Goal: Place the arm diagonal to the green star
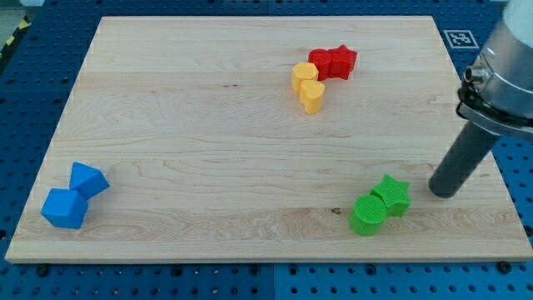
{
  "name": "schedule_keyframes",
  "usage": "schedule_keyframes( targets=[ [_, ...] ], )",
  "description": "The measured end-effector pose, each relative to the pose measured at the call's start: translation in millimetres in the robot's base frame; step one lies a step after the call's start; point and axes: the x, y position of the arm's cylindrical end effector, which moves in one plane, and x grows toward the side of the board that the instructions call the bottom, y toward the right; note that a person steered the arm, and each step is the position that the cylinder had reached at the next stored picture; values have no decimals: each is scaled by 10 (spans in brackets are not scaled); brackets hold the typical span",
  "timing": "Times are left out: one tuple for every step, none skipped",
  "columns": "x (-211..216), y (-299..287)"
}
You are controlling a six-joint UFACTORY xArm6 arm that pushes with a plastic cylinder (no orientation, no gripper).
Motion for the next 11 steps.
schedule_keyframes(
  targets=[
    [233,71],
    [436,74],
    [595,73],
    [636,39],
    [636,35],
    [636,35],
    [636,10],
    [636,-102],
    [636,-166],
    [637,-226],
    [605,-268]
  ],
)
